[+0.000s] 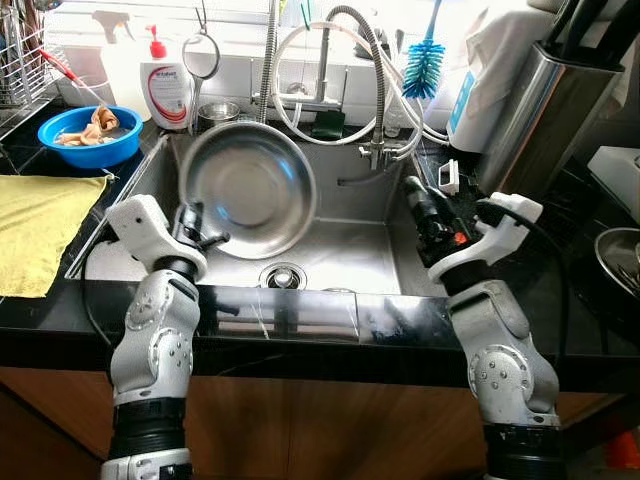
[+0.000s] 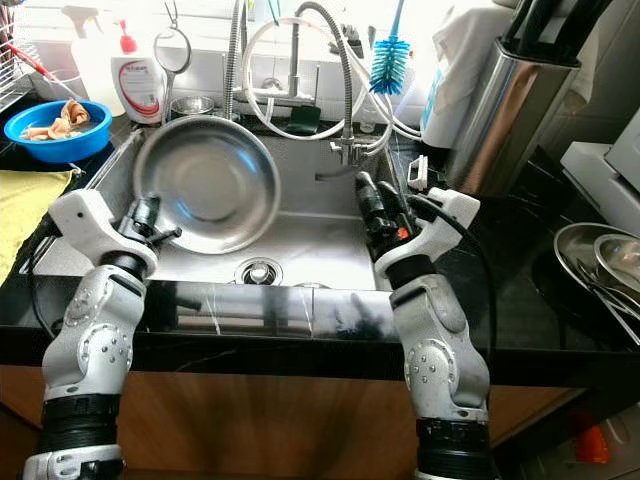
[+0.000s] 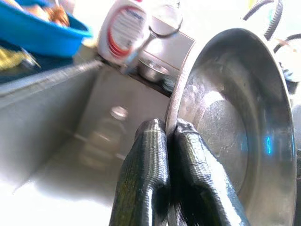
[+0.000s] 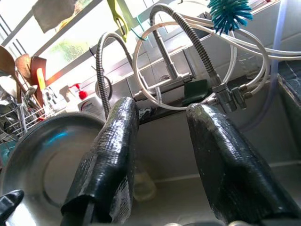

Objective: Kitchen organization

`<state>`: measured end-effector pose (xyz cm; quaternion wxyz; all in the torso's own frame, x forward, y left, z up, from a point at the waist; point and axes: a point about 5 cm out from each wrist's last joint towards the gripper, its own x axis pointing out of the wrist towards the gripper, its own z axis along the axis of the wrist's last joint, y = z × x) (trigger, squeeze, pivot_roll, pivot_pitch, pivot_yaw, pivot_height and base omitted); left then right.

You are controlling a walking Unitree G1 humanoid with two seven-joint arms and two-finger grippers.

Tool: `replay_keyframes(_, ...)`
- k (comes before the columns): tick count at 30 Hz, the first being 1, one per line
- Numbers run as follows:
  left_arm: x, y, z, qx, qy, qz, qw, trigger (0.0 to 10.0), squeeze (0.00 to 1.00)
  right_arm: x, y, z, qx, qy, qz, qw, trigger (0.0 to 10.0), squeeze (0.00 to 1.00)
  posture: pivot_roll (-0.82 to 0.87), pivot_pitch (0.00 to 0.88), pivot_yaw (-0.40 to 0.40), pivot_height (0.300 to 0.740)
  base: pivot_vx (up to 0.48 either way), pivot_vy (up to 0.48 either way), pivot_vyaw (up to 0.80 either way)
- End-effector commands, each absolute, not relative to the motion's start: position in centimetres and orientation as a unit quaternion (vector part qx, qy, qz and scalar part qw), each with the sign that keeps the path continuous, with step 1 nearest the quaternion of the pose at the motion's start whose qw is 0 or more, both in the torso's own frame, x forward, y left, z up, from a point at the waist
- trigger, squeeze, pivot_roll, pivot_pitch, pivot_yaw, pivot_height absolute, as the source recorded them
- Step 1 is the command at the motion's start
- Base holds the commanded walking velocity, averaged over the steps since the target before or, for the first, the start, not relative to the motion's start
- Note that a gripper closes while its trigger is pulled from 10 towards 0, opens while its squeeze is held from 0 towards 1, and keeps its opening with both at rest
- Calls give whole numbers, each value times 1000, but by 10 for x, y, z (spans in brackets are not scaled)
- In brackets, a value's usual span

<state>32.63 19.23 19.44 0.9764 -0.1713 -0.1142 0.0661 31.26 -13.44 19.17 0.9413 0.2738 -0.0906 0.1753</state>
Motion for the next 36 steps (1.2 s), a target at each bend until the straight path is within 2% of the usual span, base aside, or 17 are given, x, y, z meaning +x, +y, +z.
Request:
replay_keyframes(1, 329, 190, 201, -142, -130, 69, 979, 10000, 0, 312, -137, 194, 272, -99, 168, 942, 10000, 0, 109, 0, -88, 740, 0, 0, 0)
replay_keyframes(3, 330, 195, 200, -88, -135, 91, 983, 10000, 0, 310, -139, 195, 265, -104, 157, 946, 10000, 0, 108, 0, -88, 740, 0, 0, 0)
replay_keyframes(7, 336, 203, 198, -86, -132, 117, 981, 10000, 0, 303, -150, 195, 235, -119, 110, 958, 10000, 0, 101, 0, -85, 740, 0, 0, 0)
replay_keyframes(10, 340, 201, 195, -48, -130, 97, 986, 10000, 0, 294, -164, 192, 149, -130, 41, 979, 10000, 0, 91, 0, -79, 740, 0, 0, 0)
replay_keyframes(13, 343, 196, 189, -35, -122, 66, 990, 10000, 0, 284, -175, 191, 107, -141, -2, 984, 10000, 0, 84, 0, -76, 740, 0, 0, 0)
replay_keyframes(16, 344, 196, 186, -31, -120, 61, 990, 10000, 0, 274, -177, 192, 20, -156, -11, 988, 10000, 0, 75, 0, -69, 740, 0, 0, 0)
replay_keyframes(20, 345, 190, 180, 8, -115, 29, 993, 10000, 0, 261, -177, 188, 36, -160, -19, 986, 10000, 0, 73, 0, -67, 740, 0, 0, 0)
replay_keyframes(23, 346, 182, 177, 76, -123, -3, 989, 10000, 0, 254, -177, 179, 29, -145, -28, 989, 10000, 0, 75, 0, -65, 740, 0, 0, 0)
replay_keyframes(27, 351, 184, 177, 78, -125, 7, 989, 10000, 0, 251, -177, 174, 23, -137, -37, 990, 10000, 0, 62, 0, -56, 740, 0, 0, 0)
replay_keyframes(30, 357, 184, 171, 129, -112, 13, 985, 10000, 0, 245, -172, 172, 28, -135, -42, 990, 10000, 0, 49, 0, -48, 740, 0, 0, 0)
replay_keyframes(36, 358, 183, 162, 139, -91, 9, 986, 10000, 0, 243, -169, 170, 30, -130, -44, 990, 10000, 0, 49, 0, -44, 740, 0, 0, 0)
